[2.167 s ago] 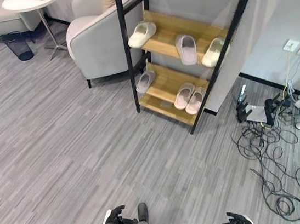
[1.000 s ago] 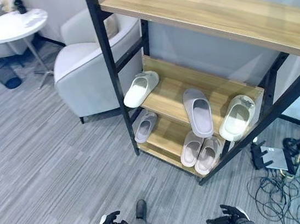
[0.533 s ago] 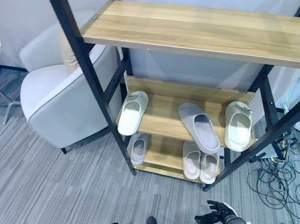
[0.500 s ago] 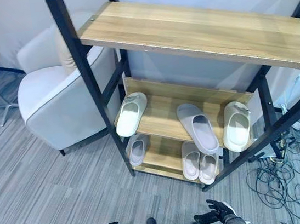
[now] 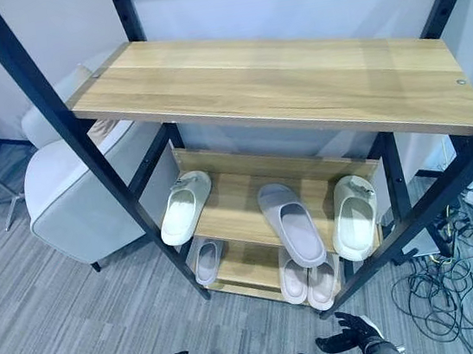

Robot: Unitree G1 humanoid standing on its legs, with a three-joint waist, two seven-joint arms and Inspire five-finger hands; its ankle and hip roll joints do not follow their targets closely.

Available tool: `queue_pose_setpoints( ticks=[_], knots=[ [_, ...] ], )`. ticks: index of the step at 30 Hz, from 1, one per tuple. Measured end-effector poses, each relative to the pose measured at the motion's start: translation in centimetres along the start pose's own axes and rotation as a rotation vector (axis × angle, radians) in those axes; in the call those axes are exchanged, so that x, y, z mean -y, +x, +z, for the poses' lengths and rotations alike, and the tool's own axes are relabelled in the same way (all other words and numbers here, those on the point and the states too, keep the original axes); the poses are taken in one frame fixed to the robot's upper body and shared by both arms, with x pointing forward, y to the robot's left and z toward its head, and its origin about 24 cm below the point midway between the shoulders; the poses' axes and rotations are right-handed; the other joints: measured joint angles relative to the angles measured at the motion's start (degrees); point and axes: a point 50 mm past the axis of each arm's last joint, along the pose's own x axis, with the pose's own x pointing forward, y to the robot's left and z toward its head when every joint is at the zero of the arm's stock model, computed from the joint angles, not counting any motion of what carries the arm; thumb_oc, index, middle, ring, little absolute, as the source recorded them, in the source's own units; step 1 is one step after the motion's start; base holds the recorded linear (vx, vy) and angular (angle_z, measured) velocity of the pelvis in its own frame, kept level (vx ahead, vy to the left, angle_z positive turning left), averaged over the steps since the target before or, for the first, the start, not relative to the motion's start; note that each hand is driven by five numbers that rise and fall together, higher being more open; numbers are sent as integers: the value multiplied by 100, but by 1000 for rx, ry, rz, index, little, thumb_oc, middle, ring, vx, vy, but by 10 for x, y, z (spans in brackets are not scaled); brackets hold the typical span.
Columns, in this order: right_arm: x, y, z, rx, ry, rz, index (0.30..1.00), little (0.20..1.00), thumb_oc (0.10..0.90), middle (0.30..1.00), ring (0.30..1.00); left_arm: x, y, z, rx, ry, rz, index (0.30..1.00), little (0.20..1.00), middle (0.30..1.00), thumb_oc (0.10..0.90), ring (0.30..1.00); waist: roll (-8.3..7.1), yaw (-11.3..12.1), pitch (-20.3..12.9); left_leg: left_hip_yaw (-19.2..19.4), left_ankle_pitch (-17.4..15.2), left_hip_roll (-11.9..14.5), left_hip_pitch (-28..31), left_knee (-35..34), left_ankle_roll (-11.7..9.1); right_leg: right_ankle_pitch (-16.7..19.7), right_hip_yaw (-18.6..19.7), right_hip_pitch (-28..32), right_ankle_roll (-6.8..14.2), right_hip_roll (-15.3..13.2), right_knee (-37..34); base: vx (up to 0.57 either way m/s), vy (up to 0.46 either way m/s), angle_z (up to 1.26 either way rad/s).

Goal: Arrange the slippers neatly on the shoe rack.

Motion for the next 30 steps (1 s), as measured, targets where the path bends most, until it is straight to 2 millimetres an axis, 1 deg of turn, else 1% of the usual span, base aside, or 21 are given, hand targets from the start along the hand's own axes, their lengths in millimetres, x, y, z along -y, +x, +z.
queue_pose_setpoints(
  ticks=[1,2,3,4,5,6,9,10,11,13,14,15,16,17,18,20,22,23,25,28,30],
  knots=[
    [5,0,-1,-3,-5,-10,900,900,800,900,900,2,0,0,1,16,-9,900,900,900,800,900,87,-29,1,-157,71,61,124,-372,-56,13,27,-17,44,47,0,30,175,-23],
    [7,0,-2,-4,-9,-16,900,900,800,900,900,5,0,0,1,23,-15,900,900,900,800,900,186,-68,-3,-168,89,120,215,-513,-58,27,35,-6,93,107,-1,21,288,-28],
    [6,0,-1,-2,-9,-11,900,900,800,900,900,3,0,0,4,24,-13,900,900,900,800,900,95,-83,66,-88,257,90,341,-661,-65,52,98,7,197,19,-6,4,184,-24],
    [4,0,-1,0,-6,-6,900,900,800,900,900,2,0,0,5,27,-10,900,900,900,800,900,54,-98,79,-47,297,48,388,-749,1,63,112,4,252,-33,-11,-5,301,-23],
    [0,-1,-1,0,0,4,900,900,800,900,900,-1,0,2,10,33,-6,900,900,900,800,900,-43,-129,95,11,342,-48,413,-810,45,89,162,-28,321,-142,5,-20,198,-18],
    [-5,-2,-2,1,5,15,900,900,800,900,900,-1,1,4,17,34,-7,900,900,900,800,900,-96,-126,83,62,333,-145,417,-829,116,102,259,-95,395,-229,35,-42,310,-22],
    [-15,-2,7,34,21,57,900,900,800,900,900,2,1,11,49,26,-20,900,900,900,800,900,-112,-112,80,331,331,-321,464,-891,275,233,417,-202,563,-404,70,-62,254,-38],
    [-20,-2,11,52,28,78,900,900,800,900,900,2,1,11,51,26,-26,900,900,900,800,900,-112,-113,84,413,332,-381,532,-941,322,276,449,-233,586,-432,72,-78,223,-59],
    [-25,-1,19,77,40,103,900,900,800,900,900,2,1,11,51,25,-31,900,900,900,800,900,-103,-100,81,599,318,-379,572,-944,348,332,526,-289,592,-476,122,-140,242,-59],
    [-31,-2,28,116,42,131,900,900,800,900,900,1,1,12,53,25,-31,900,900,900,800,900,-117,-120,88,732,277,-485,630,-962,412,399,560,-333,638,-494,153,-117,144,-54],
    [-33,-2,36,147,38,145,900,900,800,900,900,1,1,12,58,25,-32,900,900,900,800,900,-111,-109,91,879,252,-469,613,-939,463,461,568,-494,642,-500,273,-54,70,-62],
    [-35,-3,44,177,40,160,900,900,800,900,900,-1,1,13,63,17,-29,900,900,900,800,900,-115,-95,110,1032,233,-443,624,-939,522,544,379,-535,630,-520,275,-53,69,-58],
    [-36,-3,45,185,42,167,900,900,800,900,900,-1,1,12,62,9,-26,900,900,900,800,900,-126,-88,113,1089,235,-452,658,-971,563,510,198,-526,635,-559,286,-30,60,-30],
    [-38,-4,45,189,46,174,900,900,800,900,900,-1,1,11,62,7,-25,900,900,900,800,900,-117,-80,115,1087,219,-450,685,-1019,610,373,50,-497,645,-569,359,-7,26,-15],
    [-39,-7,47,208,61,190,900,900,800,900,900,-2,0,6,52,-10,-21,900,900,900,800,900,-127,8,109,1151,269,-448,810,-1147,575,188,-192,-454,579,-586,399,-5,14,-15],
    [-42,-11,54,257,83,217,900,900,800,900,900,-1,-2,1,46,-22,-20,900,900,900,800,900,-115,48,107,1143,304,-405,850,-1244,509,205,-365,-469,588,-601,398,30,-23,-7],
    [-43,-13,59,286,90,235,900,900,800,900,900,-1,-2,-1,41,-30,-17,900,900,900,800,900,-84,80,85,1092,356,-350,878,-1312,432,278,-351,-387,567,-480,230,59,-29,5],
    [-42,-16,63,311,95,248,900,900,800,900,900,1,-3,-4,36,-37,-20,900,900,900,800,900,-61,108,71,1100,367,-321,893,-1313,415,365,-366,-274,526,-434,15,37,-35,-5],
    [-41,-22,75,376,125,273,900,900,800,900,900,4,-4,-8,28,-39,-26,900,900,900,800,900,-24,90,30,1095,397,-281,914,-1313,383,519,-375,-100,497,-348,-310,15,-38,-1],
    [-39,-32,90,459,152,322,900,900,800,900,900,11,-5,-6,36,-44,-40,900,900,900,800,900,56,76,-39,1043,405,-238,934,-1313,364,536,-405,-49,468,-296,-305,18,-39,8],
    [-41,-40,97,505,169,368,900,900,800,900,900,16,-5,-1,54,-30,-58,900,900,900,800,900,86,47,-74,900,413,-231,915,-1314,342,500,-549,34,467,-299,-306,25,-34,33]
  ],
)
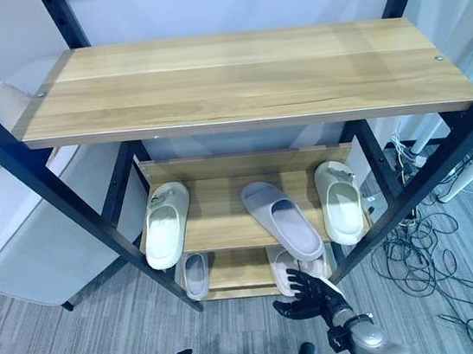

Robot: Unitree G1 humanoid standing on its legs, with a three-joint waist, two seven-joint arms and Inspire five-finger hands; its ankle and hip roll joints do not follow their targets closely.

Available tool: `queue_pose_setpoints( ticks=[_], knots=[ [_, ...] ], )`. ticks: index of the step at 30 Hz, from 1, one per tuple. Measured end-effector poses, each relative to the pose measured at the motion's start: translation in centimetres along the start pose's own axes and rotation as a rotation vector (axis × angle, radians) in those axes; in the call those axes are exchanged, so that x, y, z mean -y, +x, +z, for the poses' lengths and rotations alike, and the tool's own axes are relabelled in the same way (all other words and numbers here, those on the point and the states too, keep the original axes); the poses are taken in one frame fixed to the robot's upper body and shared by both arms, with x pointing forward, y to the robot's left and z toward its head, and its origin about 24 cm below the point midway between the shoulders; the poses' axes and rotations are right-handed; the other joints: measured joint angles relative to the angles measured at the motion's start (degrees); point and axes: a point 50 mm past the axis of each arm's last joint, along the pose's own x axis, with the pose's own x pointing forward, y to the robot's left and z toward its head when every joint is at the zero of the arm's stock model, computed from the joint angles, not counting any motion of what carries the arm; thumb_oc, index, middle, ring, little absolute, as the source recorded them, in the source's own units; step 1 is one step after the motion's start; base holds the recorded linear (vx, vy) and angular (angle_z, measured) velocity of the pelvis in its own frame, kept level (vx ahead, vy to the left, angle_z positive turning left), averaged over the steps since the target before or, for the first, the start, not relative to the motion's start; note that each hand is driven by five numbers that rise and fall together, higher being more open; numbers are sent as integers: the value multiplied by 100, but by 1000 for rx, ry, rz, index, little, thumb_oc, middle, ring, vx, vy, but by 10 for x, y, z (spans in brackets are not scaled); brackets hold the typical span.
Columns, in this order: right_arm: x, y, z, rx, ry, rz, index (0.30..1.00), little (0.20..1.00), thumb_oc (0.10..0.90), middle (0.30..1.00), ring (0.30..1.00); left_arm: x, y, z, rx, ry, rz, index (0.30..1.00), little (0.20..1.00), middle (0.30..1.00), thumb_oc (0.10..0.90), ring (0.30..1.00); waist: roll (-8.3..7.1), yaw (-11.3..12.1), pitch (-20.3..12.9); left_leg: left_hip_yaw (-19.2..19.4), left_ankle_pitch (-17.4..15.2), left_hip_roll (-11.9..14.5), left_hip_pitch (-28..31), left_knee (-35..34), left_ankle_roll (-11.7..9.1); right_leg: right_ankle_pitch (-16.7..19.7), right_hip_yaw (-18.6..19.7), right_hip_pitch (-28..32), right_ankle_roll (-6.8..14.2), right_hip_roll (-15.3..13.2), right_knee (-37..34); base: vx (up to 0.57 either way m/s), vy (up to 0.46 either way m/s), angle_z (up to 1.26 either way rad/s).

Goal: Arrange the slippers neatly on the shoe rack.

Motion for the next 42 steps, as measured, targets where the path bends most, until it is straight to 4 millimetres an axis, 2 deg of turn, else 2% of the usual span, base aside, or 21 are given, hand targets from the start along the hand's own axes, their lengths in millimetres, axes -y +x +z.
queue_pose_setpoints(
  ticks=[4,6,11,26,30,34,37,42],
  knots=[
    [-15,0,4,25,82,92,900,900,800,900,900,3,0,3,19,48,-17,900,900,900,800,900,-15,23,-176,-136,20,0,14,1,-28,-23,-130,55,4,5,1,36,-12,21],
    [-30,0,3,19,139,156,900,900,800,900,900,4,0,2,17,52,-19,900,900,900,800,900,-5,29,-210,-153,18,-15,22,-2,-28,-36,-141,103,21,-1,0,27,-10,4],
    [-53,-2,3,1,165,279,900,900,800,900,900,4,-1,0,11,49,-16,900,900,900,800,900,-29,70,-317,-185,-16,-27,0,-28,-61,-67,-148,102,60,-49,-2,7,-3,2],
    [-55,-13,64,260,122,354,900,900,800,900,900,6,-3,-7,-4,48,-17,900,900,900,800,900,-15,25,-458,-195,21,-23,10,-21,-51,-66,-147,110,58,-41,-1,0,0,0],
    [-47,-16,84,367,-38,284,900,900,800,900,900,9,-3,-7,-5,43,-21,900,900,900,800,900,5,13,-471,-187,20,-24,23,-24,-52,-65,-138,106,58,-41,-1,0,0,0],
    [-29,-14,103,460,-235,130,900,900,800,900,900,11,-4,-10,-11,39,-13,900,900,900,800,900,29,-9,-485,-167,18,-20,24,-26,-55,-65,-122,104,58,-37,-2,1,0,-1],
    [-10,-15,120,519,-474,14,900,900,800,900,900,12,-5,-10,-7,43,-15,900,900,900,800,900,32,0,-485,-140,19,-11,33,-25,-52,-65,-101,97,58,-13,-4,13,-3,-4],
    [15,-20,140,590,-721,-167,900,900,800,900,900,12,-5,-10,-2,56,-17,900,900,900,800,900,38,25,-485,-130,22,-5,64,-17,-48,-64,-90,102,56,3,-3,4,0,-1]
  ],
)
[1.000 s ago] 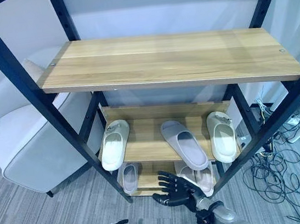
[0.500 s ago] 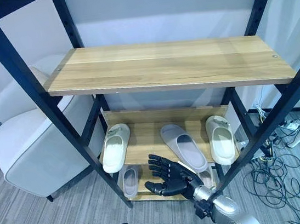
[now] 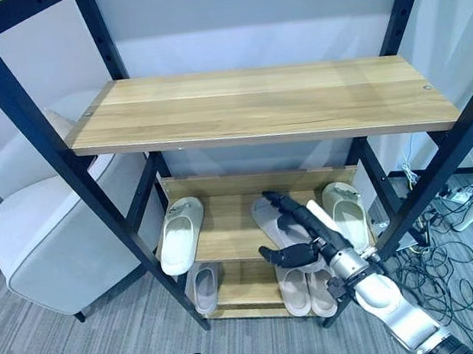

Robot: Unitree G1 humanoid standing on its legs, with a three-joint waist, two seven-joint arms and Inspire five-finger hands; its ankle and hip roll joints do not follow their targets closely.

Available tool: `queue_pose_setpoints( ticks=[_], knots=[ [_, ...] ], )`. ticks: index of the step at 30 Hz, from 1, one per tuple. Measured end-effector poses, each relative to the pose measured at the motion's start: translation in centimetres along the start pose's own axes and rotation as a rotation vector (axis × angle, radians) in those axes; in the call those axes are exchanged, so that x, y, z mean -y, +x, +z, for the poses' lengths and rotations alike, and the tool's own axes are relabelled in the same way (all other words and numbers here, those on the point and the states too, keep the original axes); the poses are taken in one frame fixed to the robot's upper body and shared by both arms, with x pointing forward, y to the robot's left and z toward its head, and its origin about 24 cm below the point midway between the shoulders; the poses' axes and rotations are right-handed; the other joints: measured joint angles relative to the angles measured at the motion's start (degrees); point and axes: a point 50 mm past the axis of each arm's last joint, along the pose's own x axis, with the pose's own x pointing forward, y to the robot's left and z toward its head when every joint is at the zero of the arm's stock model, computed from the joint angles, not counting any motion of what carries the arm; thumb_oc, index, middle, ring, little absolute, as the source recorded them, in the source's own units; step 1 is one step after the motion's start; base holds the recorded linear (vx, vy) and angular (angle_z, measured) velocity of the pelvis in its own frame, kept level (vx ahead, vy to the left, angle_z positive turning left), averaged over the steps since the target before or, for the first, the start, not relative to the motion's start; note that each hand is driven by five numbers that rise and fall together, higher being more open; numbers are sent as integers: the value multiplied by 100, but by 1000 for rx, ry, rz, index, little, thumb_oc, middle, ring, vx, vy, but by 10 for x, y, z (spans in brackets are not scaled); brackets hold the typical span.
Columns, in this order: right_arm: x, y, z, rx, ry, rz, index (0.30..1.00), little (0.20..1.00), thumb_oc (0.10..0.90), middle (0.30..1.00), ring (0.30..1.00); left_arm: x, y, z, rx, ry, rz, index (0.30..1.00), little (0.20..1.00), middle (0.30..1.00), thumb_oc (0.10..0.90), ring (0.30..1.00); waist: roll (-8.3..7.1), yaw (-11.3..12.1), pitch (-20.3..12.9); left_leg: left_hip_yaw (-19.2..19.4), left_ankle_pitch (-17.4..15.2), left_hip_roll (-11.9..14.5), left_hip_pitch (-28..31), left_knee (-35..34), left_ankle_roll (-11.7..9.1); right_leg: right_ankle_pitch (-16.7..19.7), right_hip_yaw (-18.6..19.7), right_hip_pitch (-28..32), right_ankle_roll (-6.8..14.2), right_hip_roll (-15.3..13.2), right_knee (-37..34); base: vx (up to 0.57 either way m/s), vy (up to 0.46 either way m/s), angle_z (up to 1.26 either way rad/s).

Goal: Arrange the slippers neatly on the shoe rack.

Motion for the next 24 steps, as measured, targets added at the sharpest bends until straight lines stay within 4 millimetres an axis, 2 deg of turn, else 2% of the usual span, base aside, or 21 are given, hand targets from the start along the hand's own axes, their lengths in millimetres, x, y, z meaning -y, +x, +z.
queue_pose_setpoints(
  ticks=[6,14,24],
  knots=[
    [24,4,1,32,-193,-72,900,900,800,900,900,0,0,0,10,18,-2,900,900,900,800,900,-3,12,4,-23,-15,-1,-9,-10,2,-10,-22,40,12,-2,-18,8,1,1],
    [33,-2,-28,-83,-323,-63,900,900,800,900,900,-4,0,1,17,17,5,900,900,900,800,900,-39,75,28,-101,-29,-2,-41,-10,-22,-34,-73,42,45,-3,-36,7,3,3],
    [44,-5,-46,-167,-427,-92,900,900,800,900,900,-9,0,3,33,-1,22,900,900,900,800,900,-103,175,173,-260,5,-15,-198,10,0,-69,-224,-20,56,-10,-35,-1,16,8]
  ],
)
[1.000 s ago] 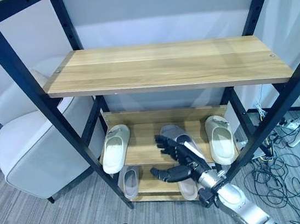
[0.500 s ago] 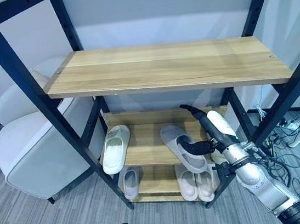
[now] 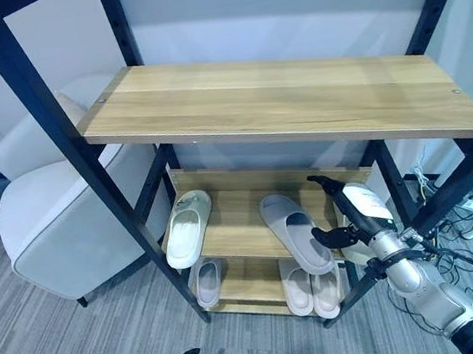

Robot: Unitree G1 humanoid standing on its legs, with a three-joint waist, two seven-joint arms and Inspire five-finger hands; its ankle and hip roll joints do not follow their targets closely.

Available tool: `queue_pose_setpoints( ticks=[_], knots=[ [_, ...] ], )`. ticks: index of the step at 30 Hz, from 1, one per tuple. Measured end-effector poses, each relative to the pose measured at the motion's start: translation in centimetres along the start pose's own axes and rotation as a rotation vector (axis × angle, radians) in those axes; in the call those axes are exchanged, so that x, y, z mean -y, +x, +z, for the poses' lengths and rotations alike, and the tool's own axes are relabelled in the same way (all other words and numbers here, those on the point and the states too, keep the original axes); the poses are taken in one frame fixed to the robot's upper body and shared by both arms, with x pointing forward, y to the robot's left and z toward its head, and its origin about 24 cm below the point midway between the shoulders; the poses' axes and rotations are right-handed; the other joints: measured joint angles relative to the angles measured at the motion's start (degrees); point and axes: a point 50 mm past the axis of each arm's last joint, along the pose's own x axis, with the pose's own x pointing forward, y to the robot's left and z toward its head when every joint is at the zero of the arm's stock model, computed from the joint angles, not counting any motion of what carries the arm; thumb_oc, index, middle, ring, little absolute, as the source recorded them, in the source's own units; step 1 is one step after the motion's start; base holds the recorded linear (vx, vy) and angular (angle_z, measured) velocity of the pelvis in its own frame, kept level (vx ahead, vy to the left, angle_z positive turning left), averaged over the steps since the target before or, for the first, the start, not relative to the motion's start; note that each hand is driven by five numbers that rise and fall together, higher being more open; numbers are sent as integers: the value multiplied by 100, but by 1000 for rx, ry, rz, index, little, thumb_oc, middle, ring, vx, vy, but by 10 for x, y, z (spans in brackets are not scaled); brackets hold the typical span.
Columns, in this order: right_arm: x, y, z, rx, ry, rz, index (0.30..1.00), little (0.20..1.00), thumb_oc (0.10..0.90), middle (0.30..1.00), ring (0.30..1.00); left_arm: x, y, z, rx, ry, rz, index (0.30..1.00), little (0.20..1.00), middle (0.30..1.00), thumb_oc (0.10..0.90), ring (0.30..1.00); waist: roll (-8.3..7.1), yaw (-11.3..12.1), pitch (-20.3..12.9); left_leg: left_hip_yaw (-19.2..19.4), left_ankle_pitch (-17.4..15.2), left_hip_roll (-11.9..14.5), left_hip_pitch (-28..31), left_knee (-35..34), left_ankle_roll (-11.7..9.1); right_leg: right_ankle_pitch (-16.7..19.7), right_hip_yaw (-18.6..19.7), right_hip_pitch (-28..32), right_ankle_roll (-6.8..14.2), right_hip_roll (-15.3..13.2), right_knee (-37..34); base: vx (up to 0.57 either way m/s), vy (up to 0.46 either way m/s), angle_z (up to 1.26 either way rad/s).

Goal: Arrange the slippers neatly on the shoe rack.

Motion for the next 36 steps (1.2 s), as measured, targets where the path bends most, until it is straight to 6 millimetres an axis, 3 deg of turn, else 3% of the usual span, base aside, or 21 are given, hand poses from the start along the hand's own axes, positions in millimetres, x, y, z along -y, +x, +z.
queue_pose_setpoints(
  ticks=[8,13,14,15,16,17,28,36],
  knots=[
    [5,22,-4,-52,-12,-58,900,900,800,900,900,-3,2,10,38,-18,13,900,900,900,800,900,18,63,226,-42,19,5,-173,9,-10,25,-13,-150,-32,11,3,0,8,2],
    [1,24,-6,-77,-5,-77,900,900,800,900,900,-4,3,15,50,-25,17,900,900,900,800,900,1,205,254,-182,27,-5,-233,12,-20,19,-15,-169,-25,4,39,25,11,13],
    [0,25,-5,-80,-3,-81,822,822,748,822,822,-4,3,15,52,-26,18,900,900,900,800,900,-8,203,259,-223,32,-5,-248,12,-22,19,-7,-169,-24,2,39,19,9,24],
    [-2,27,-5,-85,1,-84,559,559,573,559,559,-4,3,15,52,-29,20,900,900,900,800,900,-14,226,262,-243,36,-5,-258,12,-25,18,-5,-169,-23,2,38,23,9,15],
    [-4,29,-5,-94,3,-81,559,559,573,559,559,-5,4,17,55,-34,20,900,900,900,800,900,-25,268,269,-252,37,-4,-263,12,-26,14,-6,-170,-18,4,38,39,5,10],
    [-6,29,-6,-99,-1,-72,300,300,400,300,300,-5,4,18,57,-34,20,900,900,900,800,900,-27,304,270,-275,39,-5,-274,11,-28,8,-11,-167,-10,2,38,33,0,9],
    [-5,33,-1,-87,3,-94,300,300,400,300,300,-6,4,18,57,-34,24,900,900,900,800,900,-60,297,289,-357,47,-7,-262,10,-43,-26,-22,-110,33,-1,35,9,2,4],
    [-9,7,15,-35,103,-101,300,300,400,300,300,-6,4,19,58,-41,26,900,900,900,800,900,-65,245,291,-318,50,-5,-217,11,-45,-25,19,-87,33,-1,37,4,-4,-2]
  ],
)
